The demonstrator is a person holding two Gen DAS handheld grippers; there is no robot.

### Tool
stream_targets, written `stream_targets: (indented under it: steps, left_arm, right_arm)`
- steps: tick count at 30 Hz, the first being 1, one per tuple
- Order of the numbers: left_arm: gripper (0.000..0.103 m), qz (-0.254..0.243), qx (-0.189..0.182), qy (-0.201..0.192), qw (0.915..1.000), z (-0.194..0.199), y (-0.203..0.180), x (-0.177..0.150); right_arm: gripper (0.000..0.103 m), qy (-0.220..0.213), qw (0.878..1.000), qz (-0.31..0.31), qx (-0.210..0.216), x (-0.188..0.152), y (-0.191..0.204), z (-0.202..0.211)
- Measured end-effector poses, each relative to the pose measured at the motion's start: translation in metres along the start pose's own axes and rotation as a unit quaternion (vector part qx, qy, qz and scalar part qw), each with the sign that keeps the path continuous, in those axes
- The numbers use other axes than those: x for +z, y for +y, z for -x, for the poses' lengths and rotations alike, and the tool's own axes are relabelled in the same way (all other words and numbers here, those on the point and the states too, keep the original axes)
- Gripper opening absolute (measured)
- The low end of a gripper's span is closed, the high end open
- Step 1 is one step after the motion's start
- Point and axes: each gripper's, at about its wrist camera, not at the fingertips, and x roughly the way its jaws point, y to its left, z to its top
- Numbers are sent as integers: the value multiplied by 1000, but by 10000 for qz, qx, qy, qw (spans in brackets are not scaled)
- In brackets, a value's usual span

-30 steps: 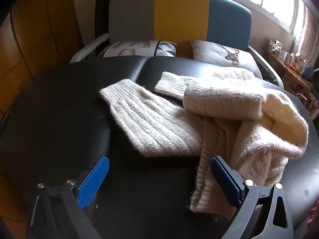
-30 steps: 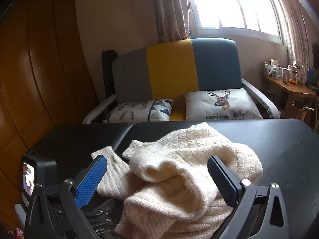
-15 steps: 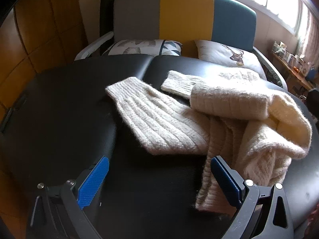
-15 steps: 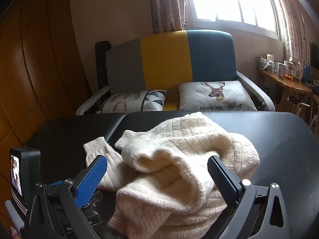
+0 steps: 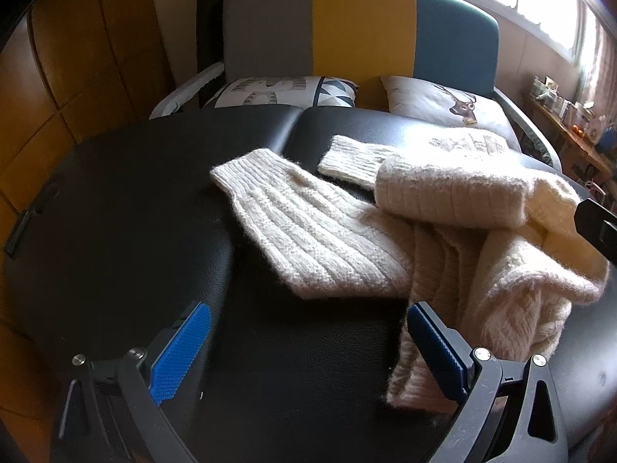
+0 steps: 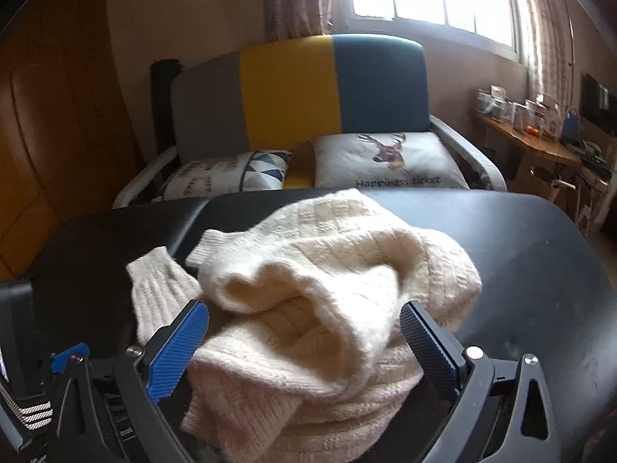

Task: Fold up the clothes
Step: 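Move both tools toward the crumpled cream sweater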

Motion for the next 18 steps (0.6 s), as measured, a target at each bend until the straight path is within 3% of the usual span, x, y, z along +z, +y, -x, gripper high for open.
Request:
stream_targets:
  steps: [5,18]
  left_arm:
    - [103,-24,31,12,10000,-1,-1,0]
    - [103,-41,77,79,9999,-5,-1,0]
  right_arm:
    - [96,117,9998,-107,85,-1,-4,-3]
    - [95,174,9993,194,-265,-3,8,-7]
